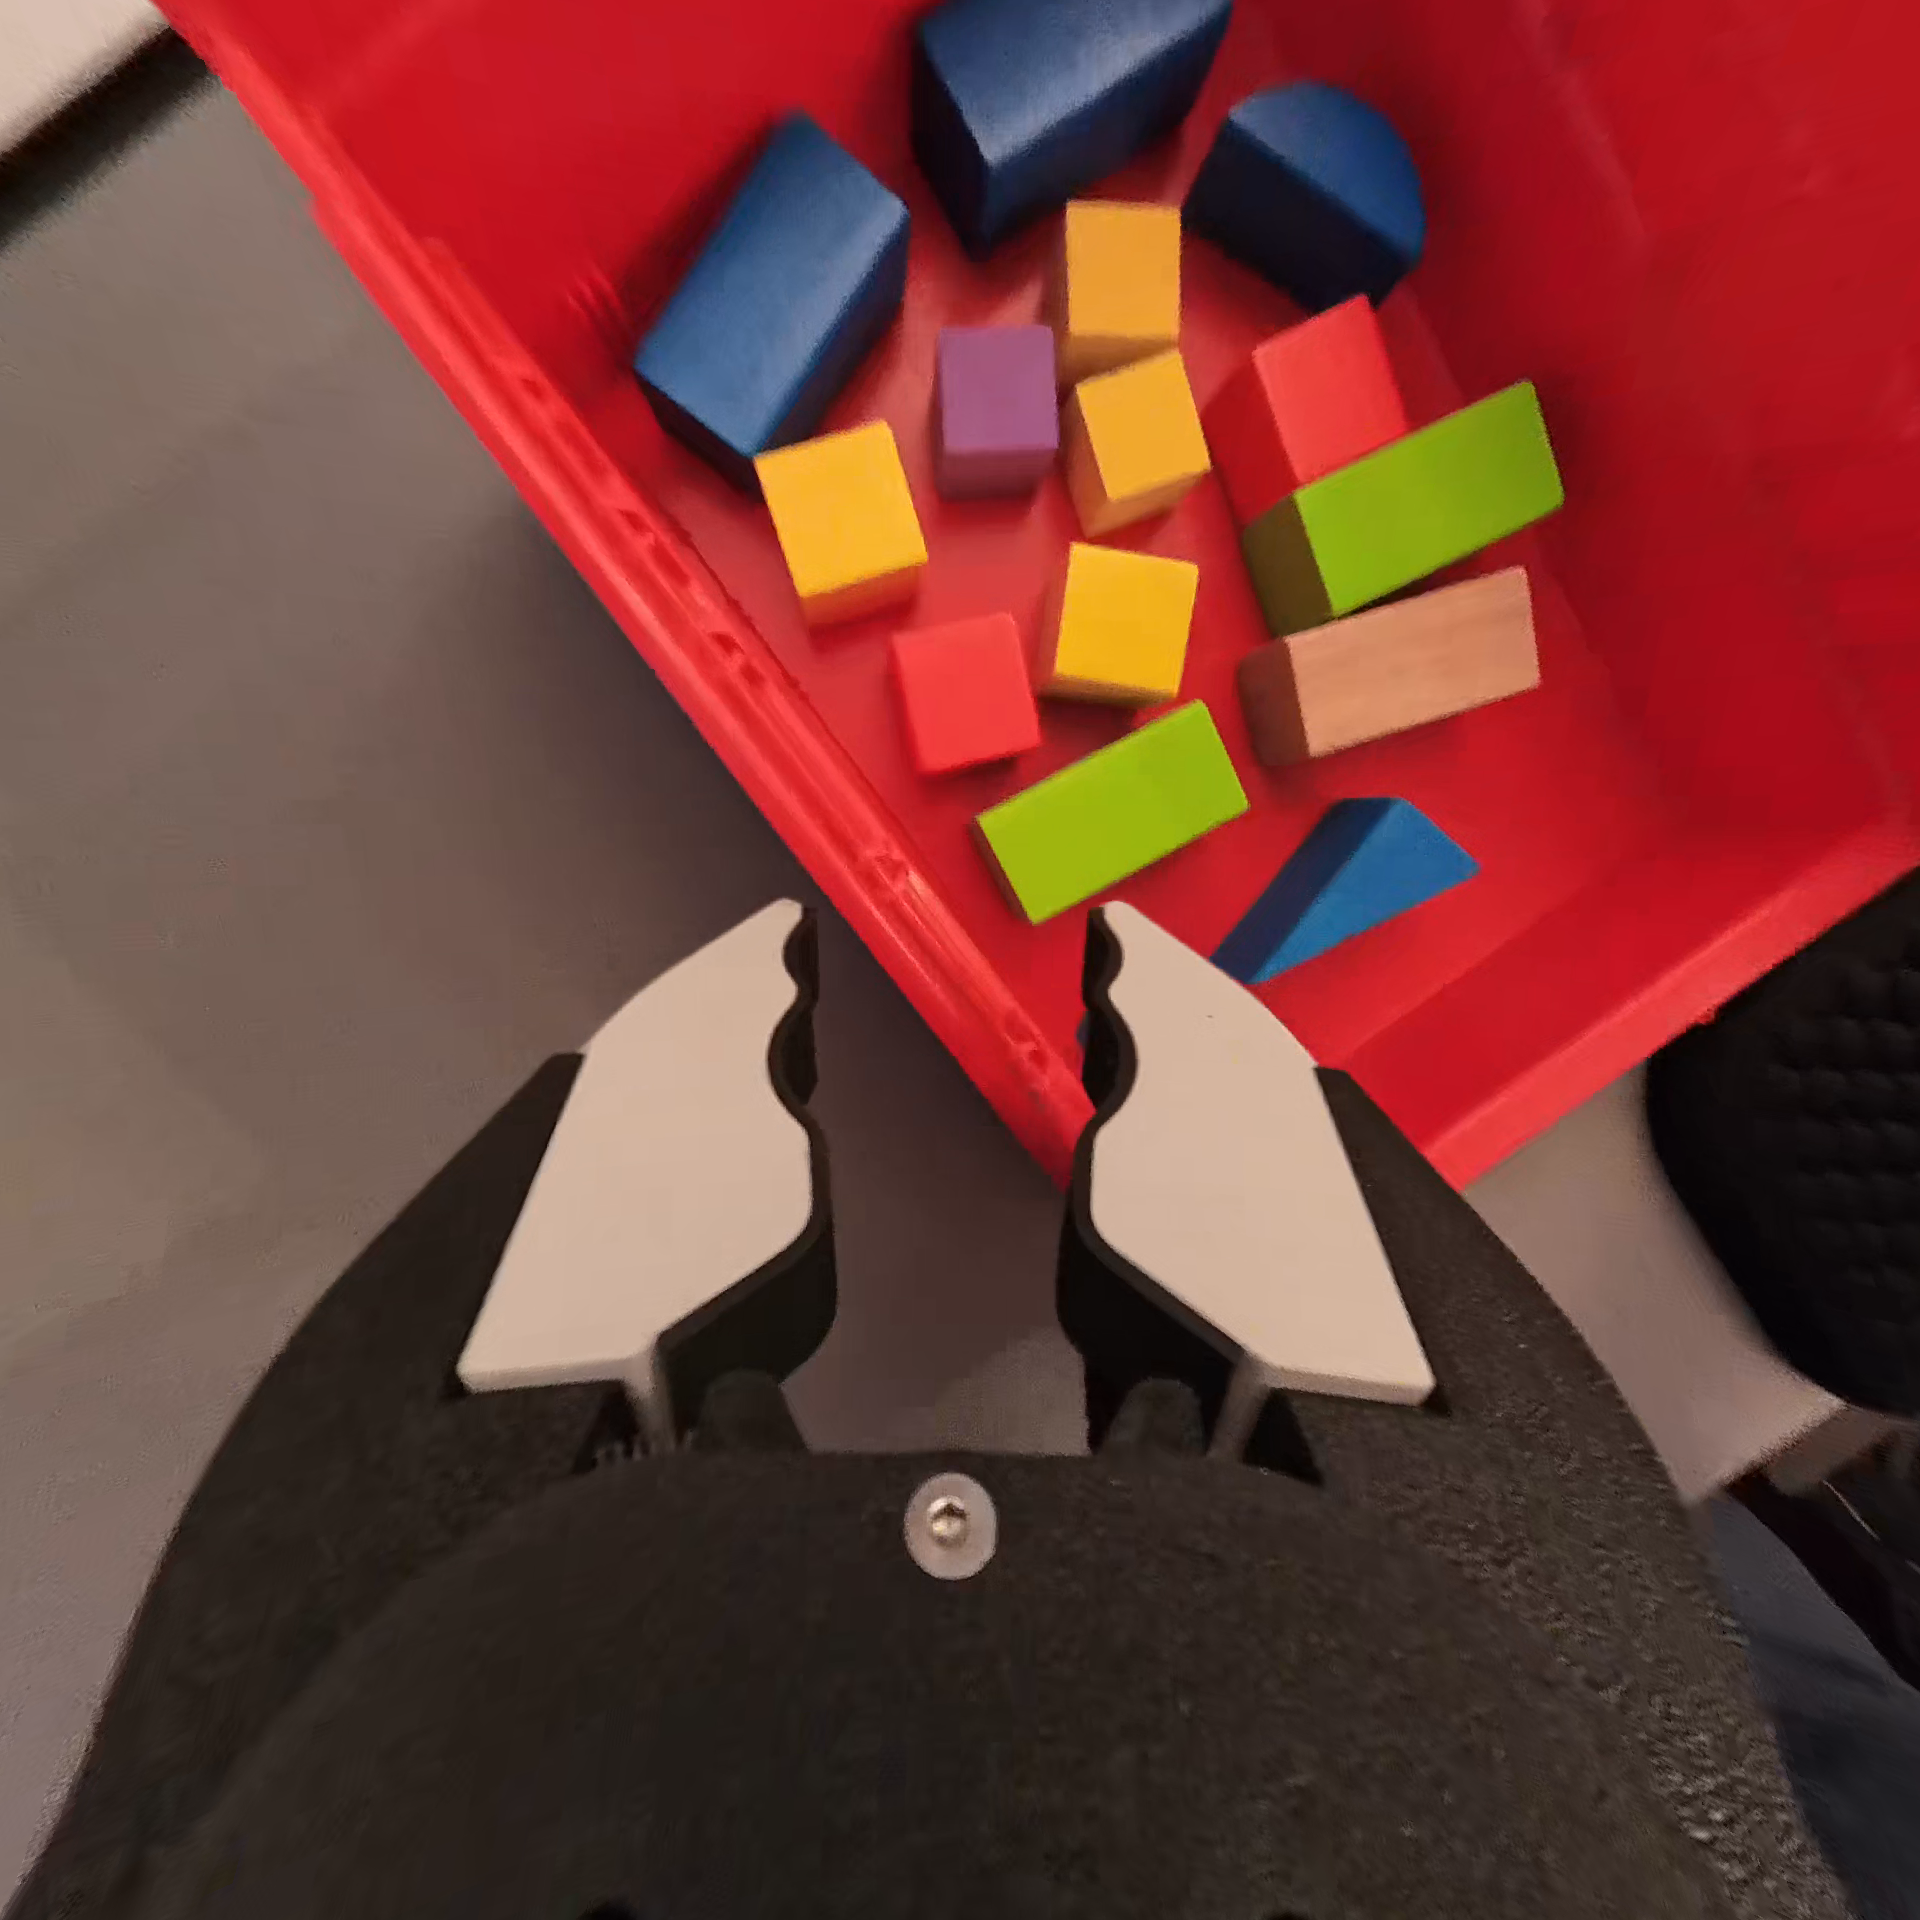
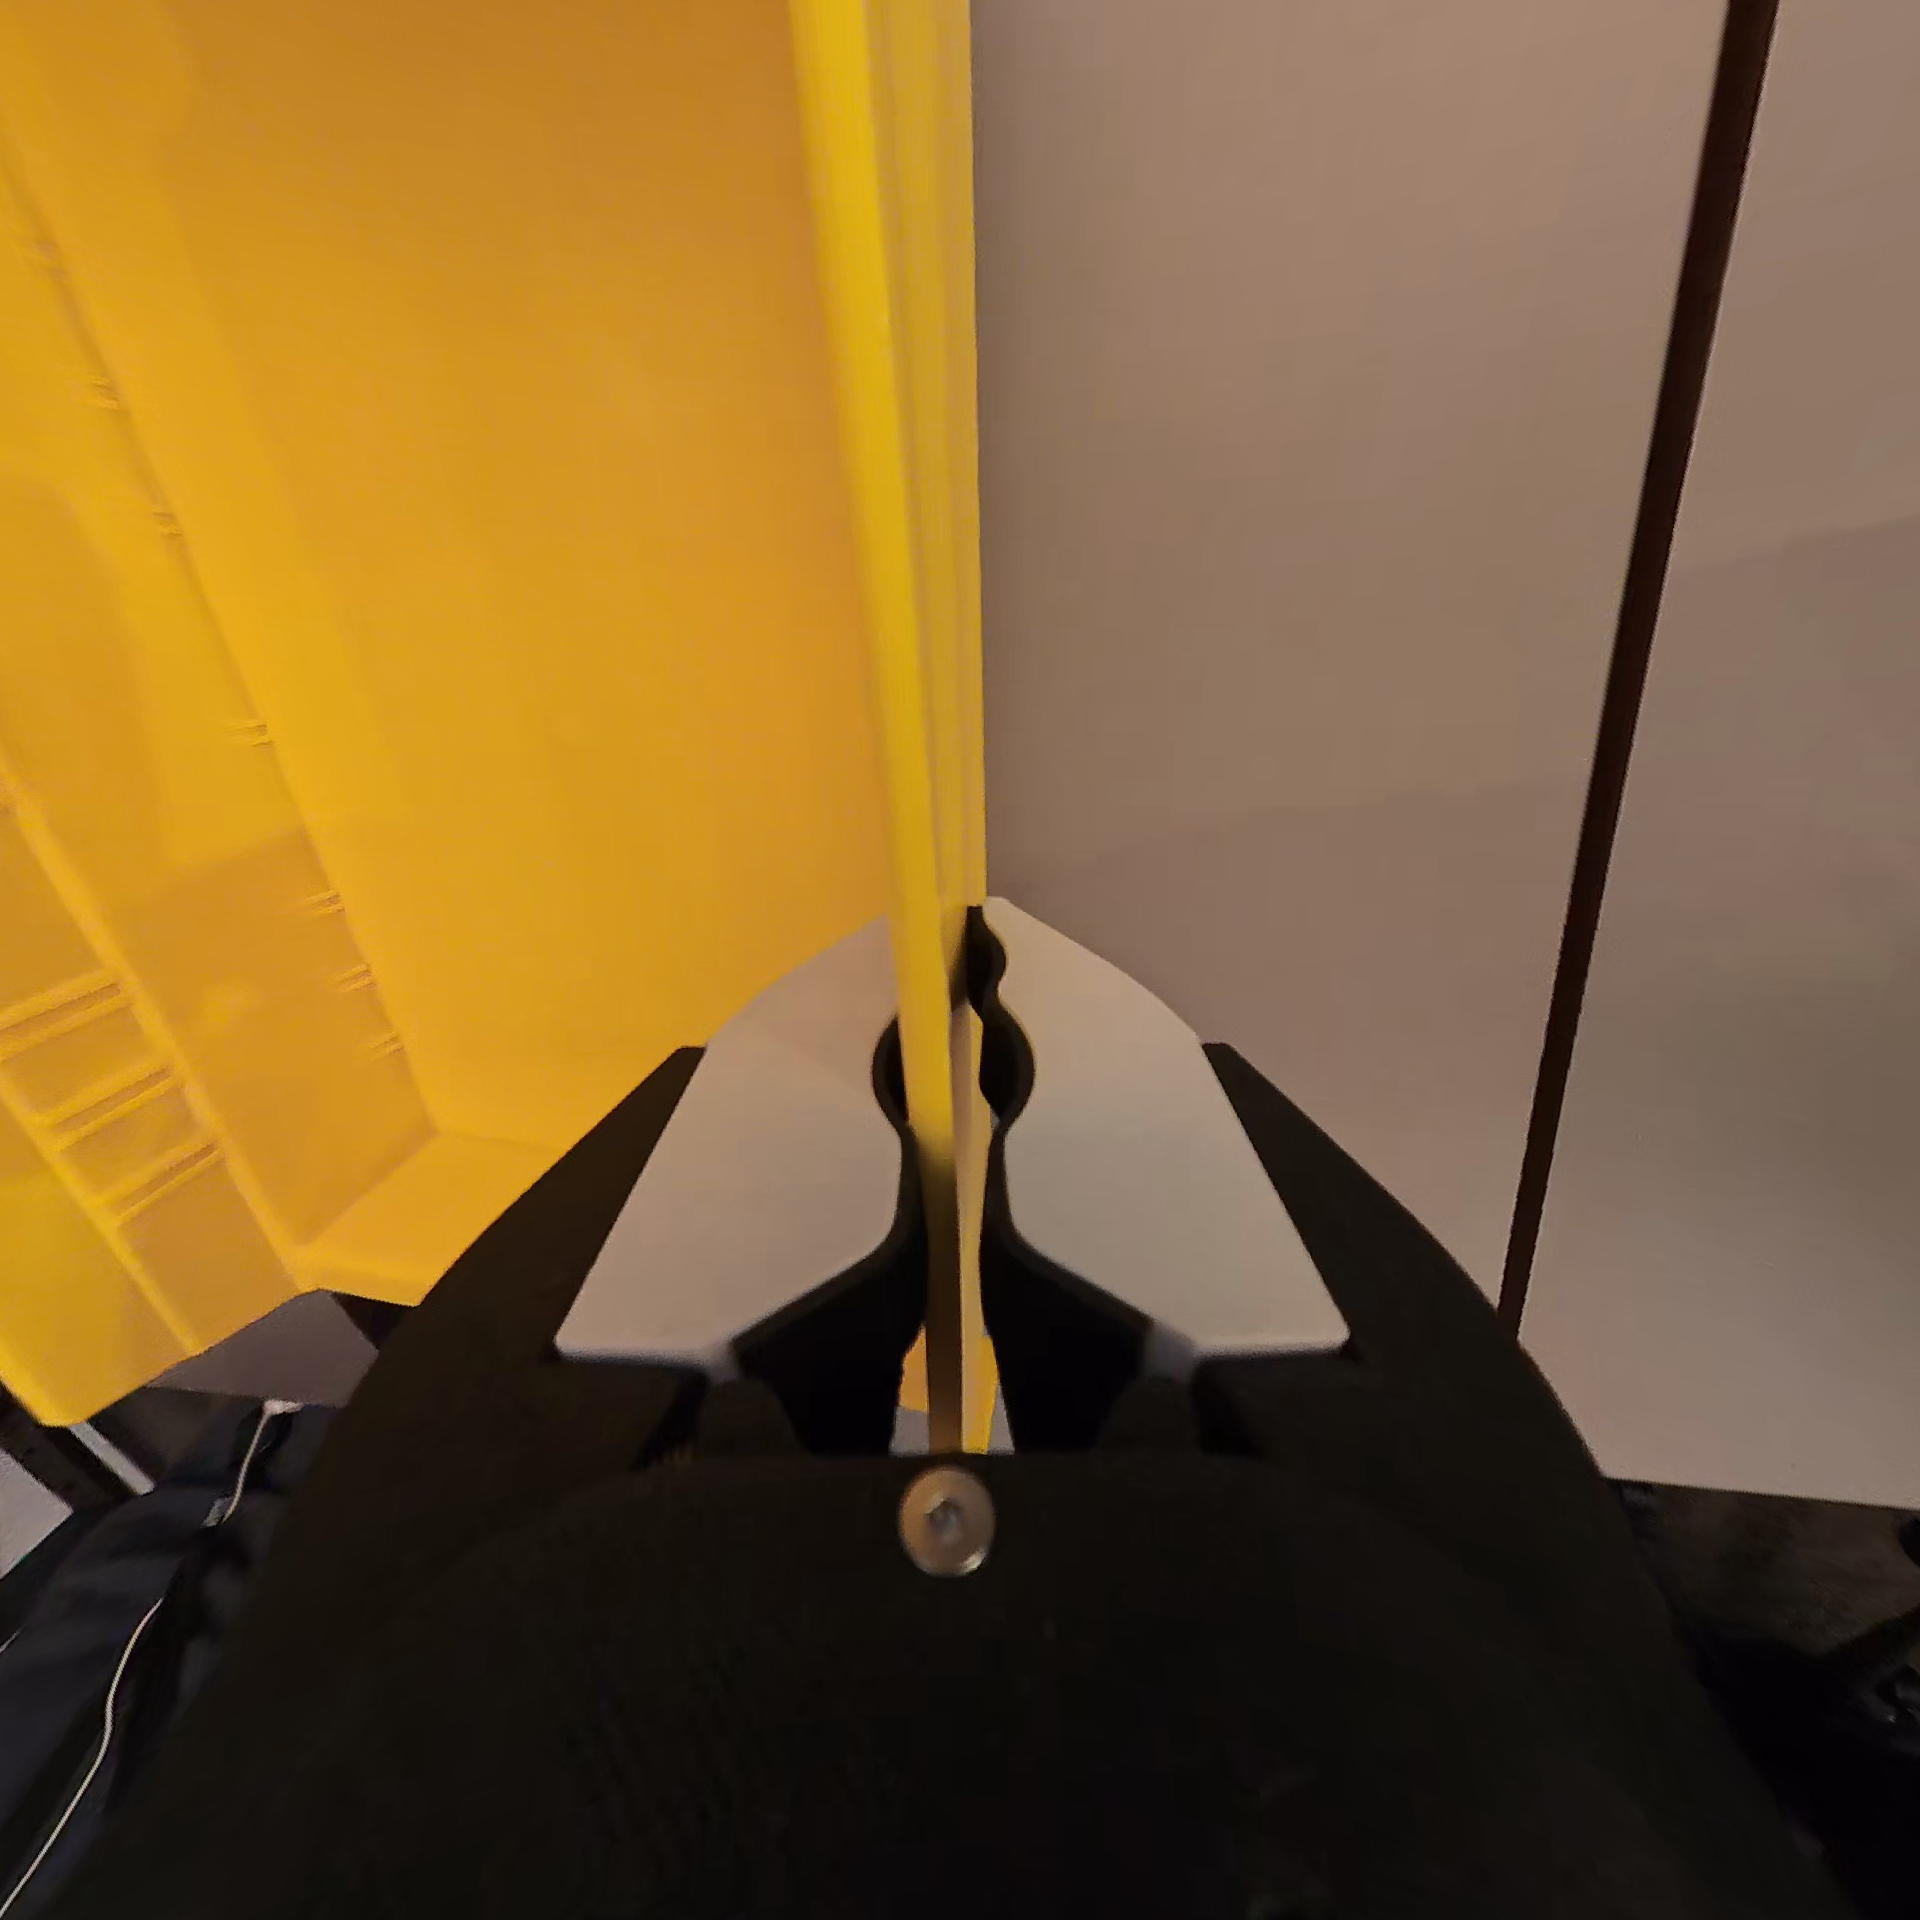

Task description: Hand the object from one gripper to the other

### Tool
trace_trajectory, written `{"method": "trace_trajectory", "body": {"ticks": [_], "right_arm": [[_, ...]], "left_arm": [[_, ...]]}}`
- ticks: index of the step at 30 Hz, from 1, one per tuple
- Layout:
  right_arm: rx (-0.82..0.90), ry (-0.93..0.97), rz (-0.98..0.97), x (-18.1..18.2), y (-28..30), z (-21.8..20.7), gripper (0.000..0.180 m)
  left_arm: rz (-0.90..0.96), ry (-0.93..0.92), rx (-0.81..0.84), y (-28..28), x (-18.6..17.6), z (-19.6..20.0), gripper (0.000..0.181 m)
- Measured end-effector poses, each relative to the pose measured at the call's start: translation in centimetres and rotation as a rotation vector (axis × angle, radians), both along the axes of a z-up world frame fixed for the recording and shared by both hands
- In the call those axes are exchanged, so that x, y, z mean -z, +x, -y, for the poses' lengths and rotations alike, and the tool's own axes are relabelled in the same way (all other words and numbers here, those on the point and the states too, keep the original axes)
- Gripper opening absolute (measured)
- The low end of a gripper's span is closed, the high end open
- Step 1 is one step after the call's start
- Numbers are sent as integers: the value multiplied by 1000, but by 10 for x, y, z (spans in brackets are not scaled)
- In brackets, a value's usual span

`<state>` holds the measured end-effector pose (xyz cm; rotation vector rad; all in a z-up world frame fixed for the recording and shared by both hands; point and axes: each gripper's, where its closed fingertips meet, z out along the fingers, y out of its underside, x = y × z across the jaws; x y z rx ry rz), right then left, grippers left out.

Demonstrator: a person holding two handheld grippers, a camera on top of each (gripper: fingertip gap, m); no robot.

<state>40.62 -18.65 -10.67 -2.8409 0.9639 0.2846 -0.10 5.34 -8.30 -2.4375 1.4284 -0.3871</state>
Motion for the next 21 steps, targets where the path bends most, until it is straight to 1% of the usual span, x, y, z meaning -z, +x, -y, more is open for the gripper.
{"method": "trace_trajectory", "body": {"ticks": [2,4,7,10,12,13,14,17,21], "right_arm": [[-8,-6,3,4,0,0,6],[-17,-9,6,7,-1,-1,5],[-26,-8,2,10,-3,-4,5],[-31,-1,-11,13,-7,-7,5],[-36,3,-21,16,-11,-10,6],[-39,4,-26,18,-13,-11,6],[-44,4,-31,20,-16,-13,6],[-57,23,-33,24,-23,-19,7],[-71,44,-20,26,-34,-29,9]], "left_arm": [[-48,-70,-6,0,6,5,48],[-81,-142,-20,1,13,9,40],[-152,-211,-40,-1,23,10,36],[-208,-198,-55,-5,27,3,27],[-231,-156,-72,-9,29,-10,15],[-229,-146,-83,-10,29,-17,8],[-211,-153,-86,-11,29,-22,6],[-160,-213,-88,-17,29,-29,4],[-130,-212,-112,-35,29,-47,4]]}}
